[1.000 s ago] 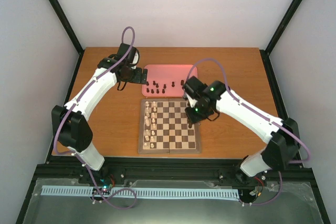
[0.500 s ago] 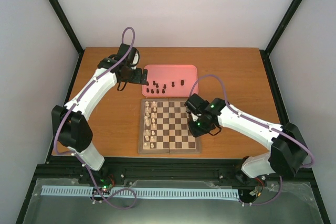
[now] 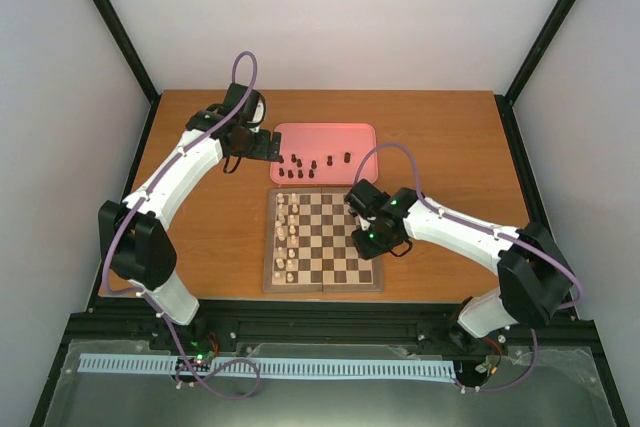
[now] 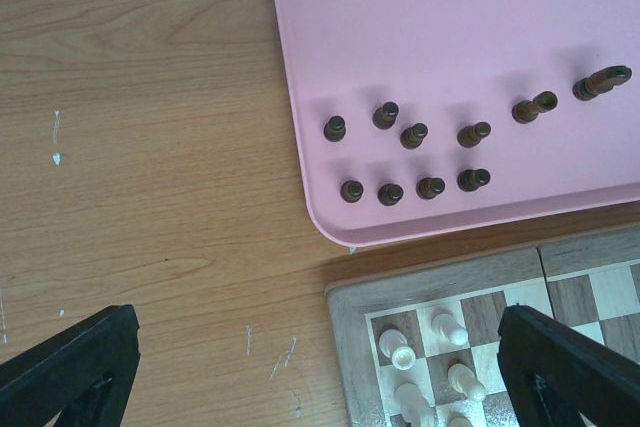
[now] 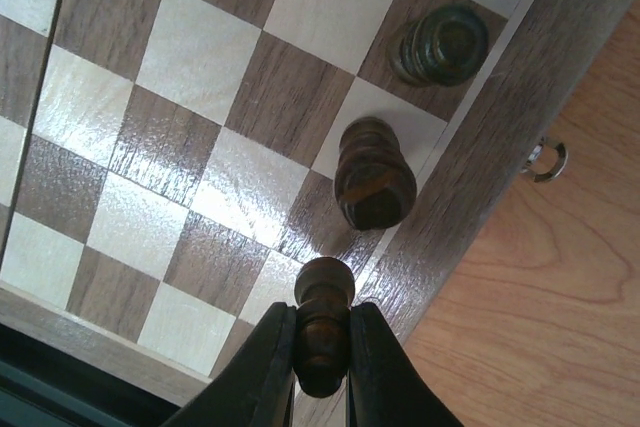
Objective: Set up the chess pieces on the board
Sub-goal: Place the chess piece on the chessboard.
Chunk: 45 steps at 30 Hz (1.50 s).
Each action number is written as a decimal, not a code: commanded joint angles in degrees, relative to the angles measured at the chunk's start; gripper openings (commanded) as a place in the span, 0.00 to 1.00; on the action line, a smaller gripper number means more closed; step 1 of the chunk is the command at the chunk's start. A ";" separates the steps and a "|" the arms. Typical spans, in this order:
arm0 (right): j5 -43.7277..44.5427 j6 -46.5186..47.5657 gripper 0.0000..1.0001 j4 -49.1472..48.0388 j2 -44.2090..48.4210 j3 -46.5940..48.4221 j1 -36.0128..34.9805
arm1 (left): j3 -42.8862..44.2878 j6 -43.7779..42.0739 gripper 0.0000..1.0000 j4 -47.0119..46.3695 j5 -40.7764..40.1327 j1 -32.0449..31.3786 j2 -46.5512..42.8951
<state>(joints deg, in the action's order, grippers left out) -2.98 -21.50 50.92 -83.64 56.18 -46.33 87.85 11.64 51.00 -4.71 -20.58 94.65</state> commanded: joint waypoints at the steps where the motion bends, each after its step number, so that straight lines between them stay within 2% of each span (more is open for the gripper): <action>1: 1.98 1.17 0.03 -1.31 -1.17 1.38 -0.61 | -0.49 -0.65 1.00 -0.57 -0.02 -0.43 -0.89; 20: 0.91 2.18 0.03 -2.31 -3.84 1.75 -0.61 | -0.67 -0.74 1.00 -0.55 -0.03 -0.43 -0.65; 33: 1.06 2.23 0.06 -2.58 -4.70 1.80 -0.44 | -0.93 -0.74 1.00 -0.54 -0.19 -0.43 -0.62; 45: 1.01 2.39 0.28 -2.38 -4.96 1.75 -0.43 | -0.65 -0.69 1.00 -0.62 0.16 -0.46 -0.15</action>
<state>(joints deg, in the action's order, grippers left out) -2.20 -19.16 49.19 -88.20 56.90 -46.33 86.72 11.64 50.98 -4.73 -20.58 94.65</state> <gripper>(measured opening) 0.256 0.997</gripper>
